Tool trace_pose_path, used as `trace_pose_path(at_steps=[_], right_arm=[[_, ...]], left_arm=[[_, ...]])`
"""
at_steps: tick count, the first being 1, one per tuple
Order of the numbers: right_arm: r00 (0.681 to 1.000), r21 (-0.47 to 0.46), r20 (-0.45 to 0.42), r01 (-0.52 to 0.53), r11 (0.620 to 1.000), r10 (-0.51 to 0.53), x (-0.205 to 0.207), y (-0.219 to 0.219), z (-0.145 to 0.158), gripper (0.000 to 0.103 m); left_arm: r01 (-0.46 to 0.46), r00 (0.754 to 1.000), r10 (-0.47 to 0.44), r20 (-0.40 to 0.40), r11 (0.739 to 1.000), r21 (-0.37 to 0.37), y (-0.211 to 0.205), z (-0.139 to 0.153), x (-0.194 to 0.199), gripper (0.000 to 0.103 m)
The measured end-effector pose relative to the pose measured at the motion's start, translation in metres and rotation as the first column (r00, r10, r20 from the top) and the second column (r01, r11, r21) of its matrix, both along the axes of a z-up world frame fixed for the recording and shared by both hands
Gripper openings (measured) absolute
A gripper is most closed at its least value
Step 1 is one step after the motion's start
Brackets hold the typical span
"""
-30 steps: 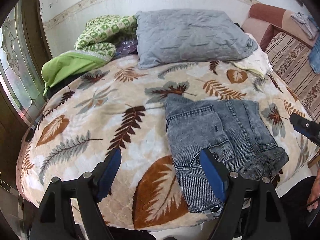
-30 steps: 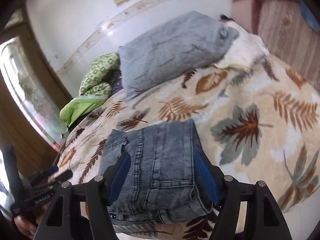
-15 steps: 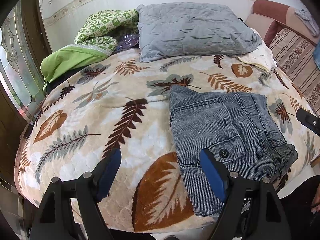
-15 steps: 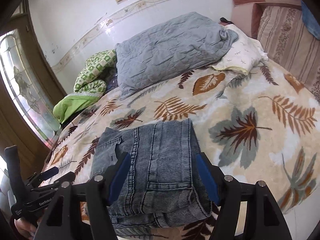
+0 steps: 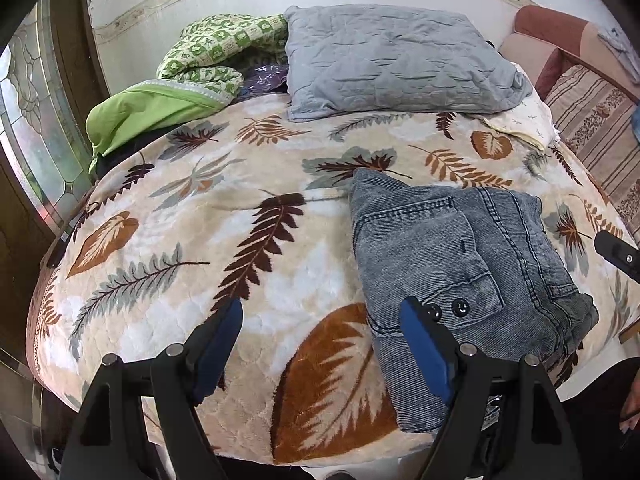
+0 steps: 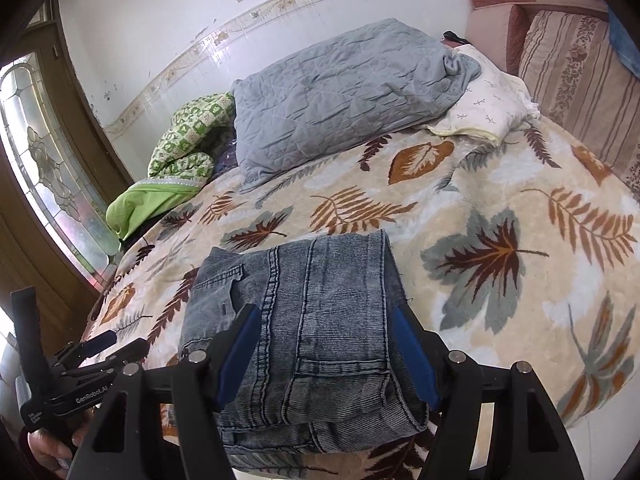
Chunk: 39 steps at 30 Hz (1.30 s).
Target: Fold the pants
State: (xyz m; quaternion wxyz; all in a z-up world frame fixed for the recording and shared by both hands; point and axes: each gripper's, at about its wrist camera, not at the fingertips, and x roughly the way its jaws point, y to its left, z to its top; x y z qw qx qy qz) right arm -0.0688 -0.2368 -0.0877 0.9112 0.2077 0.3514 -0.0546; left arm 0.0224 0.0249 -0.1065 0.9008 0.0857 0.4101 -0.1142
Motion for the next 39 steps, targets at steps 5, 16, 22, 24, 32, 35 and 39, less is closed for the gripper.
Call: trace_pose_path(at_steps=[5,16,22,24,32,35,39], right_arm=[[1.0,-0.006,-0.01,-0.006,1.0,0.006,0.0019,0.0012,-0.0018,0.071],[1.0,-0.007,-0.013,-0.018,1.0,0.018,0.0026,0.0041,-0.0018,0.071],[1.0,0.001,-0.007,-0.019,1.0,0.019,0.0005,0.0018,-0.0005,0.071],[1.0,0.002,-0.007,-0.018,1.0,0.018,0.0001,0.0003,-0.0005,0.071],[1.0,0.001,-0.011,-0.015,1.0,0.015,0.0001,0.0001,-0.0012,0.071],[1.0,-0.003,-0.017,-0.018,1.0,0.018,0.001,0.0013,-0.0024,0.071],[1.0,-0.006,-0.026,-0.017,1.0,0.017,0.0021,0.0038,-0.0046,0.071]], left_arm=[[-0.003,1.0,0.003,0.0,1.0,-0.005,0.0029,0.0005,0.0007,0.081],[-0.007,1.0,0.007,0.0,1.0,0.006,0.0022,0.0008,-0.0017,0.081],[0.0,1.0,0.0,-0.001,1.0,0.015,-0.0017,0.0014,-0.0042,0.081],[0.0,1.0,0.0,-0.002,1.0,0.017,-0.0021,0.0016,-0.0043,0.081],[-0.002,1.0,0.002,-0.006,1.0,0.017,-0.0018,0.0016,-0.0045,0.081],[-0.005,1.0,0.005,-0.009,1.0,0.015,0.0,0.0008,-0.0035,0.081],[-0.008,1.0,0.008,-0.016,1.0,0.014,0.0024,-0.0015,-0.0016,0.081]])
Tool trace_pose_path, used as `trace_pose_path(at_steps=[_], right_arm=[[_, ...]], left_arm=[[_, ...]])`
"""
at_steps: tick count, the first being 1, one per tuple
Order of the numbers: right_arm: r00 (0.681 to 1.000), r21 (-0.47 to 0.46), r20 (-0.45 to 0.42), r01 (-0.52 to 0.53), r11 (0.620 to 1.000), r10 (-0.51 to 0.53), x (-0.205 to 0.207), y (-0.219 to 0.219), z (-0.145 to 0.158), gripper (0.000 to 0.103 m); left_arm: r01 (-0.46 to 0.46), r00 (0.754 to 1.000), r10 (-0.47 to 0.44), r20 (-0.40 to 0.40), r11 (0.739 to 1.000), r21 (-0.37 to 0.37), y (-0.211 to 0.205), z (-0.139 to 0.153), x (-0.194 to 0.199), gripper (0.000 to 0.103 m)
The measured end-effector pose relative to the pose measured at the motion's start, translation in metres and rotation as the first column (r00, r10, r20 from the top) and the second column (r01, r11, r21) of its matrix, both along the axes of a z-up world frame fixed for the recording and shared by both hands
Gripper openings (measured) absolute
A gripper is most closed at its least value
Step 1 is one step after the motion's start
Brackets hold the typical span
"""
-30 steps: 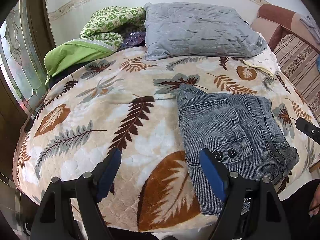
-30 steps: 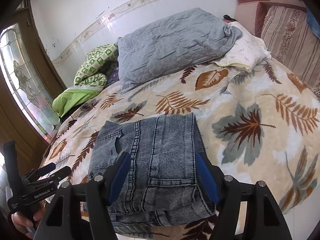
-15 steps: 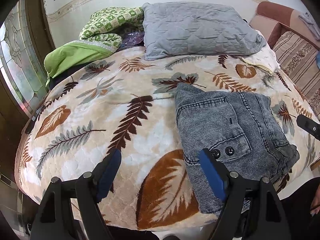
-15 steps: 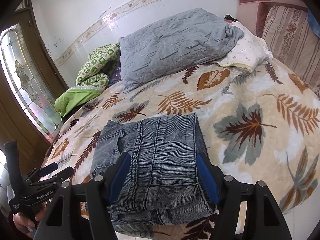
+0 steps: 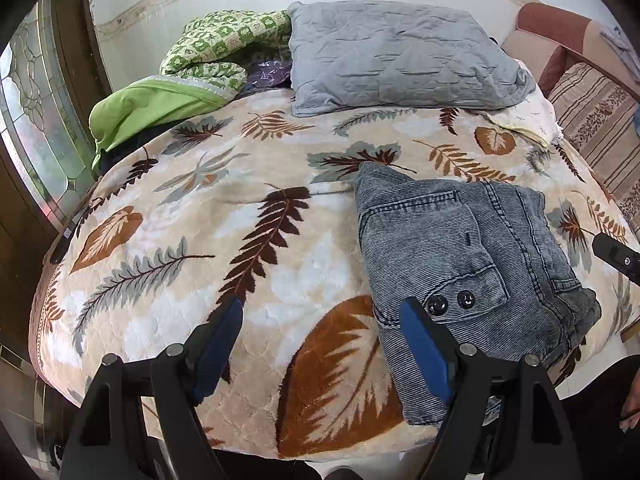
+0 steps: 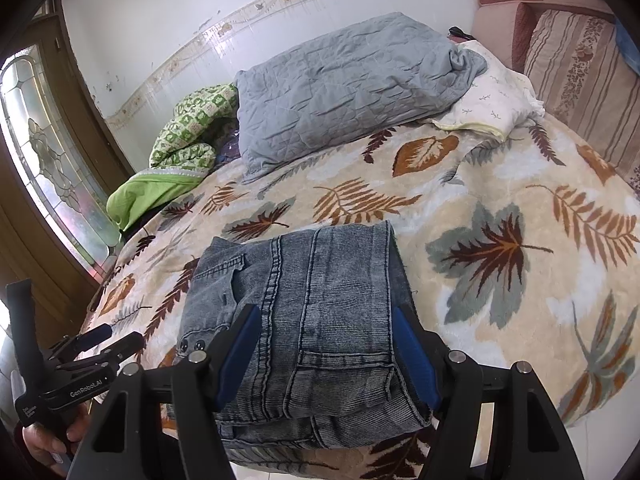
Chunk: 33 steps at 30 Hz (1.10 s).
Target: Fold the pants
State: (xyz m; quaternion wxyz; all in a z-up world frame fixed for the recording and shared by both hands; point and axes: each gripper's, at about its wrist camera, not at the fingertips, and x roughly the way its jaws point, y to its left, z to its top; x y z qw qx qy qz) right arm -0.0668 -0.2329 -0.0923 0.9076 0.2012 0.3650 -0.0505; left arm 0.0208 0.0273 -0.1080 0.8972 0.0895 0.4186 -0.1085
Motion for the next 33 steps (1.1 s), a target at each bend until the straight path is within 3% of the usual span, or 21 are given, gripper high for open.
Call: trace_pose_path(at_steps=[17,22,27,31,33], right_arm=[[0.998,0.001,-0.04,0.056,0.998,-0.056,0.0,-0.022,-0.006,0.074],[0.996,0.073,-0.073,0.065,0.995,-0.059,-0.005,-0.046,-0.015,0.074],[0.988,0.301,-0.138,-0.024,0.953,0.068,0.011,-0.067,-0.038,0.074],[0.967,0.343,-0.207,-0.068,0.937,0.147,0.034,-0.078,-0.056,0.074],[0.954,0.393,-0.236,-0.081,0.916,0.186,0.044,-0.083,-0.07,0.074]], left_arm=[[0.005,0.994,-0.008,-0.113,1.0,-0.029,0.023,-0.027,0.013,0.081],[0.026,0.983,-0.041,-0.177,0.996,-0.084,0.025,-0.032,0.02,0.081],[0.074,0.937,-0.141,-0.32,0.974,-0.214,0.017,-0.037,0.035,0.081],[0.091,0.876,-0.244,-0.415,0.931,-0.355,0.011,-0.04,0.048,0.081],[0.083,0.859,-0.261,-0.44,0.92,-0.383,0.009,-0.044,0.053,0.081]])
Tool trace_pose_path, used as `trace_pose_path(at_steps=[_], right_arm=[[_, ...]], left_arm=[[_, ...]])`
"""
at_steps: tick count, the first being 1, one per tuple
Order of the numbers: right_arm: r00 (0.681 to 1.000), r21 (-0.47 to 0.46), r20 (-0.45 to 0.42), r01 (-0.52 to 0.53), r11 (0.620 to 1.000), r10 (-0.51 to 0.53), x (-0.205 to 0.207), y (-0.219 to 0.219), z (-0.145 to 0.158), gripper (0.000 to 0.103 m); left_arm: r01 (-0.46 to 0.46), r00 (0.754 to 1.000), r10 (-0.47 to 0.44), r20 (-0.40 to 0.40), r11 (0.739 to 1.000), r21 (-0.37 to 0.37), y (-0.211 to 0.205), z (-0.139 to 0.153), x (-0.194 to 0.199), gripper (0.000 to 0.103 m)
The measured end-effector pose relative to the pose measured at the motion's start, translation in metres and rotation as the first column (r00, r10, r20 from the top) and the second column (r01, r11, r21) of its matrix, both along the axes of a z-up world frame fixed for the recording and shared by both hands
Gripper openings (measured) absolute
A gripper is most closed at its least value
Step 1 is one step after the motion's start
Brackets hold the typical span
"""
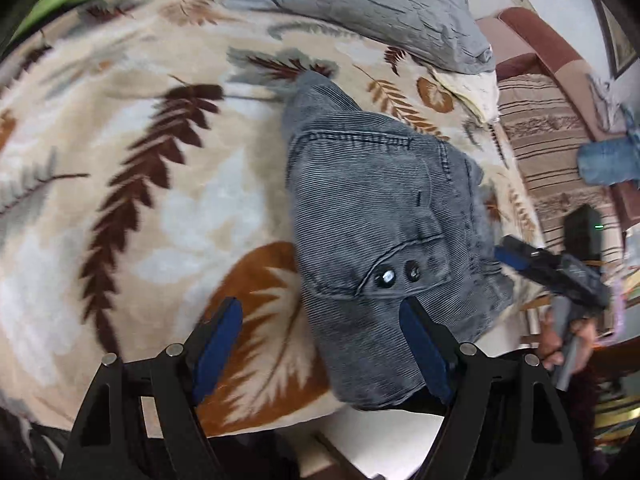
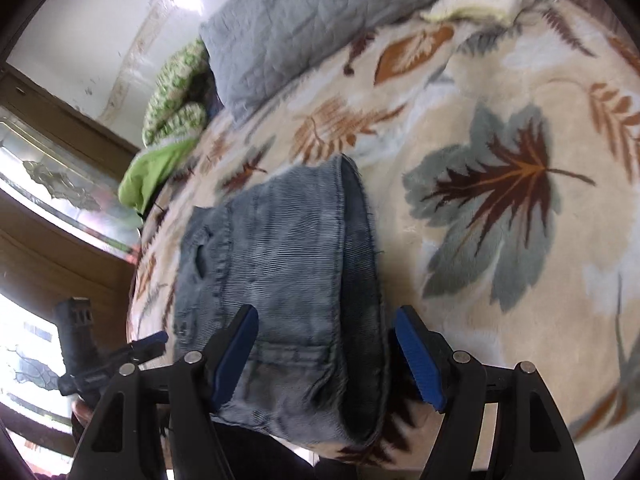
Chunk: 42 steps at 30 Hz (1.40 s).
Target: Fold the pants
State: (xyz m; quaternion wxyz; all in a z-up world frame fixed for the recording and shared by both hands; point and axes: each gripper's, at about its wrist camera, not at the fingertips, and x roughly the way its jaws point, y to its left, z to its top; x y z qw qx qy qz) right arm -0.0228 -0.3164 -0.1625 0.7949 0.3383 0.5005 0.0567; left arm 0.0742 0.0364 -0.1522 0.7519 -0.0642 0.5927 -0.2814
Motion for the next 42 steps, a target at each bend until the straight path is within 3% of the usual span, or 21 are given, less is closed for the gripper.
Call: trace_pose_path(at_steps=[2,10,16,21,28,35,39,42], right_arm=[[0.999,0.034,-0.036,-0.011,0.999,0.012,0.006,-0.005,-0.013,0.074],[0.999,0.173,-0.015,-0.03,0.985,0.034,0.018,-0.02,-0.026,0.077],[0.995,0.259,0.003,-0.095,0.961,0.097,0.037,-0.008,-0.033,0.077],[0.989,0.279,0.016,-0.143,0.95,0.144,0.053,0.01,-0.036,0.079],[0.983,0.243,0.031,-0.183,0.953,0.181,0.064,0.032,-0.035,0.081],[0.975,0.07,0.057,-0.216,0.974,0.213,0.059,0.053,-0.027,0.08],[0.984,0.059,0.071,-0.168,0.984,0.164,0.053,0.058,-0.024,0.071],[0.987,0.047,0.086,-0.142,0.989,0.138,0.046,0.058,-0.021,0.06]], left_arm=[[0.004,1.0,-0.004,-0.015,1.0,-0.008,-0.004,-0.003,0.004,0.081],[0.124,0.99,-0.126,-0.058,0.991,-0.047,-0.034,-0.019,0.012,0.081],[0.135,0.987,-0.144,-0.067,0.983,-0.126,-0.038,-0.022,0.026,0.082],[0.141,0.986,-0.152,-0.066,0.979,-0.145,-0.044,-0.024,0.036,0.082],[0.12,0.986,-0.138,-0.089,0.977,-0.178,-0.05,-0.029,0.052,0.082],[0.1,0.992,-0.112,-0.05,0.976,-0.195,-0.053,-0.032,0.052,0.082],[0.065,0.997,-0.072,-0.026,0.98,-0.189,-0.051,-0.03,0.047,0.081],[0.036,0.999,-0.037,-0.005,0.984,-0.175,-0.048,-0.027,0.043,0.072]])
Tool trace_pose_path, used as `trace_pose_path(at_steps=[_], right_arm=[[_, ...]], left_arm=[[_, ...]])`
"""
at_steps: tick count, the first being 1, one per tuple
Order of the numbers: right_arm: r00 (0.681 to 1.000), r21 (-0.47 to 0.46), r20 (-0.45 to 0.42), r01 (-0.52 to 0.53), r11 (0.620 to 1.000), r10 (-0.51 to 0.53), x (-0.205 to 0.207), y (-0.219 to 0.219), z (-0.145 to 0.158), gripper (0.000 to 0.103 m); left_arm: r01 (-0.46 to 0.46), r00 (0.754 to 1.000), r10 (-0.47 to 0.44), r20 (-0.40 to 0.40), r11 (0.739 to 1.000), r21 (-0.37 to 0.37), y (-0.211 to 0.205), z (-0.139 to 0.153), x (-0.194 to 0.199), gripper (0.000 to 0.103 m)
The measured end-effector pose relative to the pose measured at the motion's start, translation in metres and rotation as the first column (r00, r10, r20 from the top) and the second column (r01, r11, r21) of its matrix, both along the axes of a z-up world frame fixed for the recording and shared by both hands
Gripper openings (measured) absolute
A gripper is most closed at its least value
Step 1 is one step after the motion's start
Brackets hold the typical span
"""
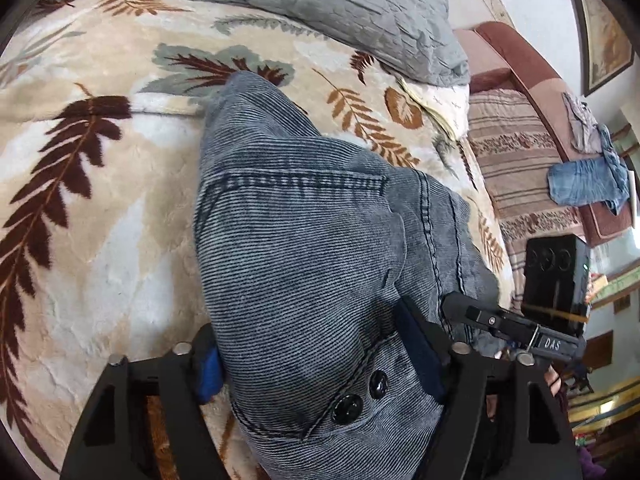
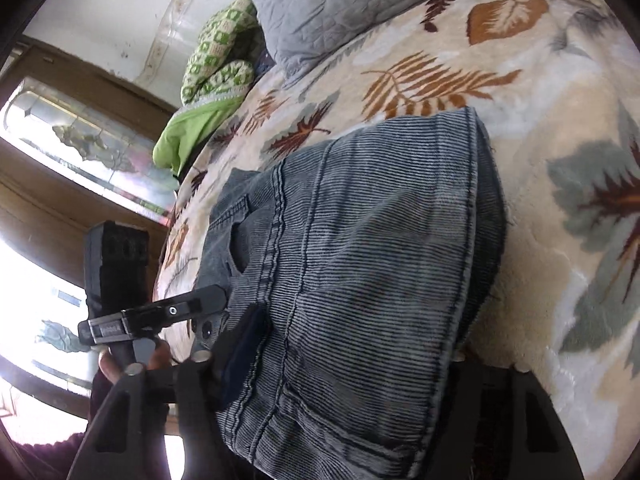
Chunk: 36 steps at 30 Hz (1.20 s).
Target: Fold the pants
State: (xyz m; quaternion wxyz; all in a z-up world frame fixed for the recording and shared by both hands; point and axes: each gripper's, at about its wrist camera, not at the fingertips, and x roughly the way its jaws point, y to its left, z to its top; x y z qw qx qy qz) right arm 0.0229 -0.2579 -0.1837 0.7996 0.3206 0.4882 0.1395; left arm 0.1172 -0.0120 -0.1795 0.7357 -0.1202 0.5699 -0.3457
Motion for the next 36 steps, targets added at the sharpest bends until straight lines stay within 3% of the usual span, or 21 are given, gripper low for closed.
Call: trace_pose_path(at_steps=[2,4,8,13,19,29,36], right_arm=[[1.0,-0.024,0.02,0.006,1.0,-0.006,-0.004,0.004,0.004,0.054],[0.999,-0.042,0.036,0.014,0.999,-0.012,-0.007,0.006,0.008,0.049],[0.996,-0.102,0.09,0.013,0.995,-0.004,-0.017,0.016,0.019,0.044],[0.986,-0.126,0.164,0.014,0.992,0.007,-0.028,0.022,0.034,0.039],[0.97,-0.145,0.241,-0.006,0.989,0.042,-0.029,0.037,0.049,0.039],[0.925,-0.134,0.376,-0.01,0.991,0.06,-0.014,0.061,0.08,0.039],[0.905,-0.118,0.422,0.004,0.993,0.046,-0.004,0.058,0.088,0.039]], left_arm=[[-0.019,1.0,0.019,0.014,1.0,0.002,0.002,0.004,-0.002,0.054],[-0.025,0.999,0.024,0.033,1.0,0.011,0.004,0.008,-0.004,0.045],[-0.014,0.994,0.007,0.112,0.998,0.058,0.0,0.022,-0.016,0.034],[-0.025,0.976,-0.003,0.219,0.992,0.127,-0.004,0.045,-0.032,0.03],[-0.101,0.947,0.05,0.317,0.984,0.146,0.012,0.081,-0.039,0.03],[-0.202,0.872,0.09,0.482,0.962,0.186,0.028,0.133,-0.045,0.03],[-0.224,0.832,0.079,0.549,0.954,0.201,0.022,0.148,-0.042,0.03]])
